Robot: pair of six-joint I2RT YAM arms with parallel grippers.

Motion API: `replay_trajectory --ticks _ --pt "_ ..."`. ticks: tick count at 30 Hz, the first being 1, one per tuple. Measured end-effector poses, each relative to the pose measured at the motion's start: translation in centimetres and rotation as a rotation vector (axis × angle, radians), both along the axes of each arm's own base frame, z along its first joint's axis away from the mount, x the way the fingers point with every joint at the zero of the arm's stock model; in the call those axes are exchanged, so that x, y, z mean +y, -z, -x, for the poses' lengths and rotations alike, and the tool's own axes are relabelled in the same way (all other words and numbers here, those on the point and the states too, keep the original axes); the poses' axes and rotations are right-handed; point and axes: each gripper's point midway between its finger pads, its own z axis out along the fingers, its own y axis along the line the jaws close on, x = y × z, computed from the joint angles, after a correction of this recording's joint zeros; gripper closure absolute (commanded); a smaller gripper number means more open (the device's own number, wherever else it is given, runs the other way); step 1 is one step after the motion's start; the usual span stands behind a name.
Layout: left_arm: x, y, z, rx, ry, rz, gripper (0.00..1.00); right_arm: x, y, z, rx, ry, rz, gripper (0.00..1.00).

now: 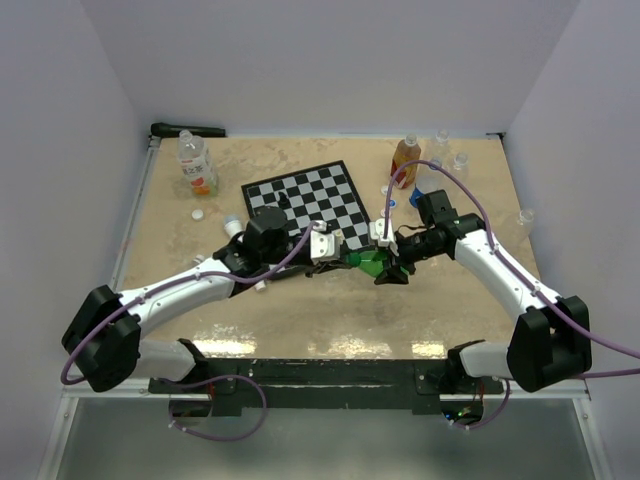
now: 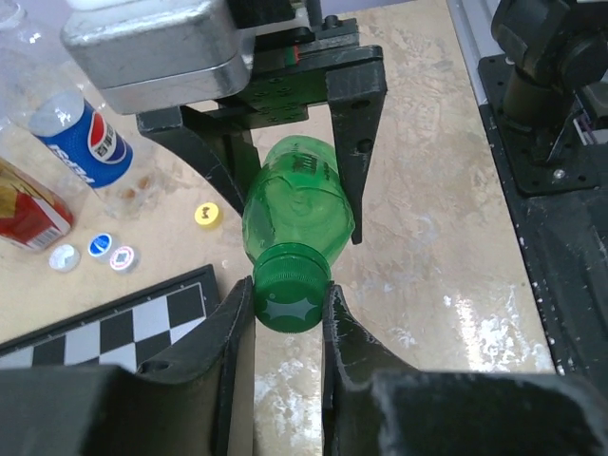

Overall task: Unscrew the bottle caps
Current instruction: Unscrew the bottle cap from the plastic bottle.

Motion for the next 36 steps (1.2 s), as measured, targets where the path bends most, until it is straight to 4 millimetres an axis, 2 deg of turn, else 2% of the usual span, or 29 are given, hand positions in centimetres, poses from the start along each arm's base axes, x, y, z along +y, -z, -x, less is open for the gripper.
replay_trajectory --ticks 3,6,14,17,22,24,26,29,31,34,36 --pt "0.0 -0.1 -0.1 0.071 -0.036 -0.004 1.0 0.1 -0.1 0.0 0.001 -0.001 -0.004 0.97" --pt "0.2 -0.2 -0.5 0.223 -0.132 0.002 1.0 0.1 -0.1 -0.1 -0.003 0.0 -0.005 0.97" --pt "1.0 -1.2 -0.8 0.869 -0.505 0.069 1.0 0.7 -1.0 -0.7 -0.034 -0.009 -0.028 0.97" --pt "1.1 -1.1 -0.8 1.003 -0.577 0.089 1.0 0.8 -0.9 -0.6 -0.034 -0.011 -0.028 0.97" --pt "1.2 -1.0 -0.8 1.092 -0.632 0.11 1.0 0.8 -0.8 -0.6 -0.033 -0.013 -0.025 0.97" --pt "1.3 -1.0 -0.9 1.101 -0.64 0.115 0.89 0.9 -0.9 -0.7 -0.036 -0.014 -0.027 0.97" --pt "1.3 -1.1 -0.9 1.104 -0.645 0.12 0.65 0.9 -0.9 -0.7 -0.038 -0.014 -0.029 0.97" --pt "1.3 -1.2 -0.9 1.098 -0.646 0.124 0.35 1.0 -1.0 -0.8 -0.042 -0.016 -0.033 0.97" --pt "1.8 -1.5 -1.3 1.077 -0.662 0.137 0.22 0.7 -0.8 -0.6 -0.033 -0.014 -0.019 0.97" --pt "2.6 -2.3 -1.9 1.029 -0.674 0.157 0.13 0.5 -0.6 -0.5 -0.023 -0.007 -0.011 0.97" --pt "3.1 -2.9 -2.1 0.99 -0.673 0.16 0.11 0.4 -0.6 -0.5 -0.02 -0.007 -0.009 0.97"
